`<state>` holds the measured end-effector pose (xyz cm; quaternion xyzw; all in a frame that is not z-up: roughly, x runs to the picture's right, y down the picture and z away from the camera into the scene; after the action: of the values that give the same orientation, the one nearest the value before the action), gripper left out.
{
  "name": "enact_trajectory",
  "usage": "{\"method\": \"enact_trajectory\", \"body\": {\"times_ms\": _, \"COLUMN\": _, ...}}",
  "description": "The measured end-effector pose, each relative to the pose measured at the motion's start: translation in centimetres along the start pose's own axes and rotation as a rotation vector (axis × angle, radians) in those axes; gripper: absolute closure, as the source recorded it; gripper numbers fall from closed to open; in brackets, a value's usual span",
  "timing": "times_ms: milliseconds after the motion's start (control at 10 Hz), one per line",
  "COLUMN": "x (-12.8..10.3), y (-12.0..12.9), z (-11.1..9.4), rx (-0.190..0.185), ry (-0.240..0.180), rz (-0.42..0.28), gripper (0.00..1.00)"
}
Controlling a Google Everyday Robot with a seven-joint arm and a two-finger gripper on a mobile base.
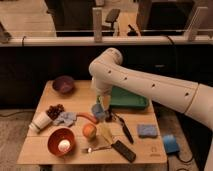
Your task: Wipe tray with sponge
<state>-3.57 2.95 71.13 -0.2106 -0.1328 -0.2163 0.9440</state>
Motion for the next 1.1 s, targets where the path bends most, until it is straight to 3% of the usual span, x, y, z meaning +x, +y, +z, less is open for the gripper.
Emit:
{"method": "enact_trajectory", "body": {"times_ms": 500, "x": 1.9, "y": 2.2, "z": -0.4, "rx": -0.029, "ry": 0.000, "rz": 0.060, "gripper": 0.20}}
{"method": "enact_trajectory", "body": {"times_ms": 1100, "x": 6.1, "y": 3.5, "z": -0.6, "rx": -0.062, "ry": 0.016, "rz": 0.137, "gripper": 0.20}}
